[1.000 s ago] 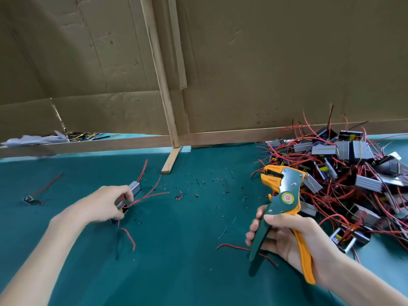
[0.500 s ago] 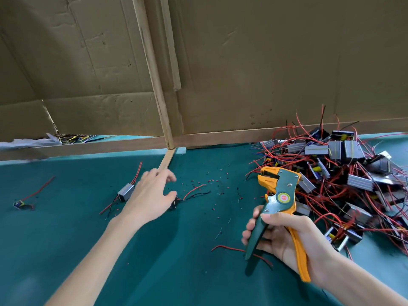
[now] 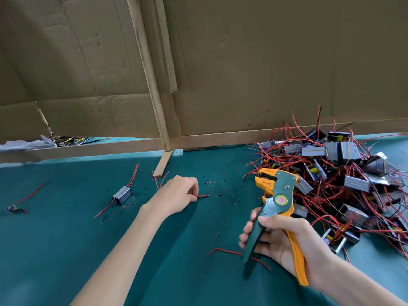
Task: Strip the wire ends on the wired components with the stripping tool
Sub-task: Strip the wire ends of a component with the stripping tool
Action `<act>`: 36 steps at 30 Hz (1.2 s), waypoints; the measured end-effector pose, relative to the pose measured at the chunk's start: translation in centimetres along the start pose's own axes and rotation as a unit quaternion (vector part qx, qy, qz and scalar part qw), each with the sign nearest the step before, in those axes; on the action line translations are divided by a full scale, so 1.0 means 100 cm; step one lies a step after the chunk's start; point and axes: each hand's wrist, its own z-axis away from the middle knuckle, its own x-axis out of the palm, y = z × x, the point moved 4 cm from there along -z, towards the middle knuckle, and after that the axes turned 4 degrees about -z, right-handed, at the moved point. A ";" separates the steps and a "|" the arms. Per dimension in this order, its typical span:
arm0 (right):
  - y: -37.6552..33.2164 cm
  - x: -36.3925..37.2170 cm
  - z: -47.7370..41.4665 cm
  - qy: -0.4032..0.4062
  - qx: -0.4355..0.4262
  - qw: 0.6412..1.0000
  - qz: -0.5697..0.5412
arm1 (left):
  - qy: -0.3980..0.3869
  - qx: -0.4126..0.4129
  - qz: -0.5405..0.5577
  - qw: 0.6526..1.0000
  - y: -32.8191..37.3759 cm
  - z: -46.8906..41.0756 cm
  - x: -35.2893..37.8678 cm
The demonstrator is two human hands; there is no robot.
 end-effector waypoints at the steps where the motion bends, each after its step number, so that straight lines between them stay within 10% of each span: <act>1: 0.000 0.000 0.000 -0.001 0.000 1.000 0.001 | 0.011 0.009 0.019 1.000 0.002 0.001 0.000; 12: 0.000 0.003 0.003 -0.030 -0.007 0.998 0.051 | 0.079 0.076 0.398 0.911 0.054 0.030 -0.033; 36: -0.003 0.015 0.013 -0.112 -0.014 0.982 0.152 | 0.117 0.119 0.469 0.867 0.086 0.052 -0.048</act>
